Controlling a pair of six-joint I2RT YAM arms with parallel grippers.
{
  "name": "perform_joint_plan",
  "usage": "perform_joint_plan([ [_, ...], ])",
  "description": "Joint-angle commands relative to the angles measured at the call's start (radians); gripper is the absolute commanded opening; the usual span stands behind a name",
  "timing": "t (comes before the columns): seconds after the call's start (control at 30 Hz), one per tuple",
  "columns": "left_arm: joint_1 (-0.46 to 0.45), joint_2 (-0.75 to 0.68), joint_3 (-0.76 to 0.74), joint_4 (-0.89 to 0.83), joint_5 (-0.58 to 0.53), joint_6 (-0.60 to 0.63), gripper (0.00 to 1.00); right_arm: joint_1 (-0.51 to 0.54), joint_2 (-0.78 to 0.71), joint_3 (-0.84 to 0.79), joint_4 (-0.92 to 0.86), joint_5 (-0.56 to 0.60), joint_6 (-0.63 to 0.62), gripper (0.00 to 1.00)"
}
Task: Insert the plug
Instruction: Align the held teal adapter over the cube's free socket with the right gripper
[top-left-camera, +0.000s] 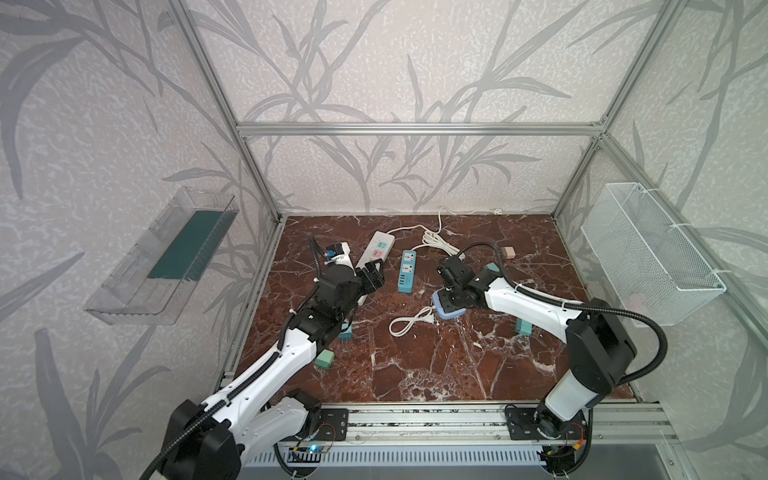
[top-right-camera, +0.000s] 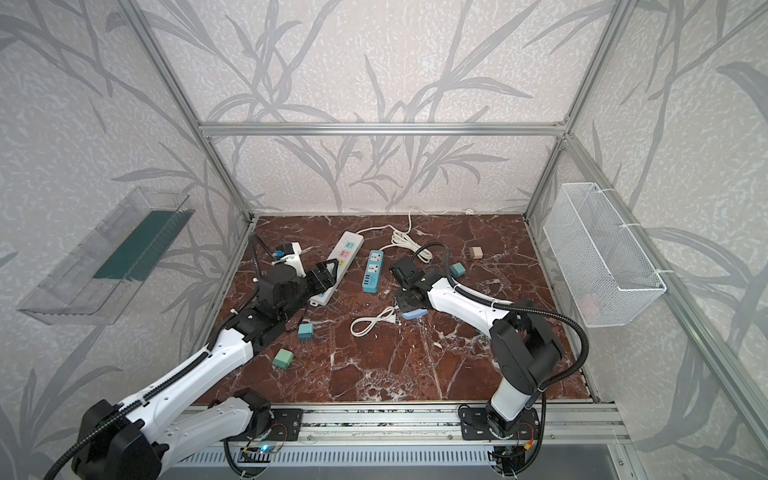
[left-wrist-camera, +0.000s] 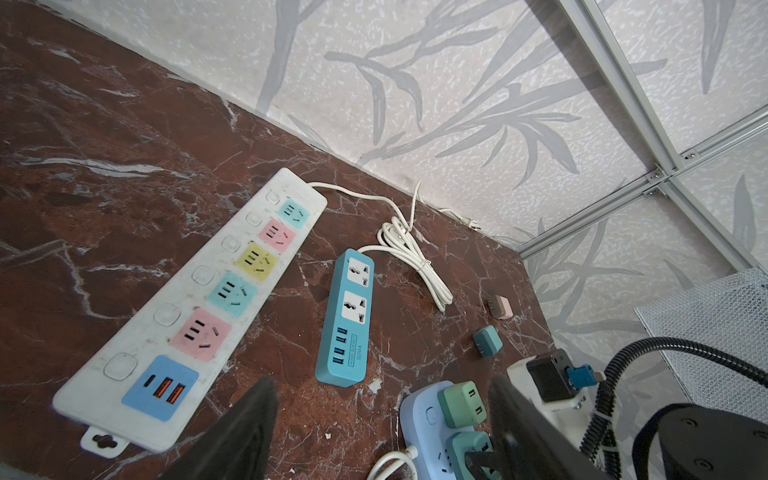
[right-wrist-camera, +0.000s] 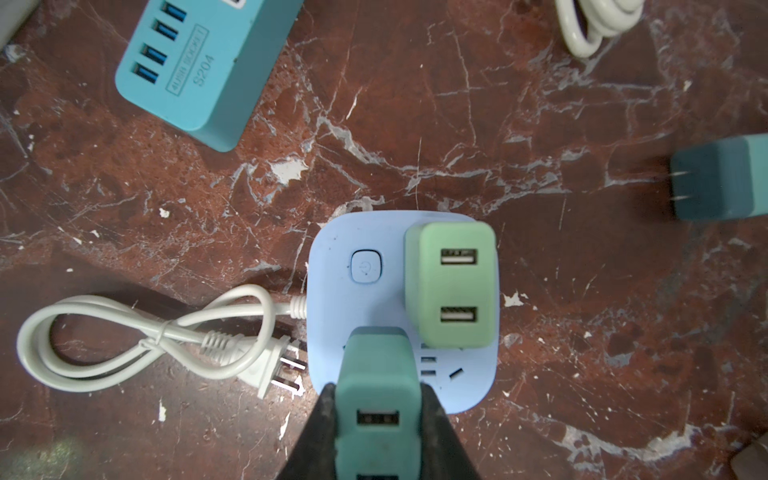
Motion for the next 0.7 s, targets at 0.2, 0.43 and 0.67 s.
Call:
perform_joint_plan([
  [0.2,0.010,0.015,-0.007,0.016,0.006,-0.008,0.81,0.008,0.038,-0.165,-0.017,-0.023,0.018,0.00],
  [0.43,0.017,0.020,-0.008,0.016,0.008,-0.009,0.80,0.007,-0.015,-0.169,-0.026,-0.037,-0.025,0.00],
  [0.67,0.018,0.017,-0.008,0.013,0.002,-0.006,0.80,0.007,-0.025,-0.203,-0.033,-0.047,-0.037,0.00],
])
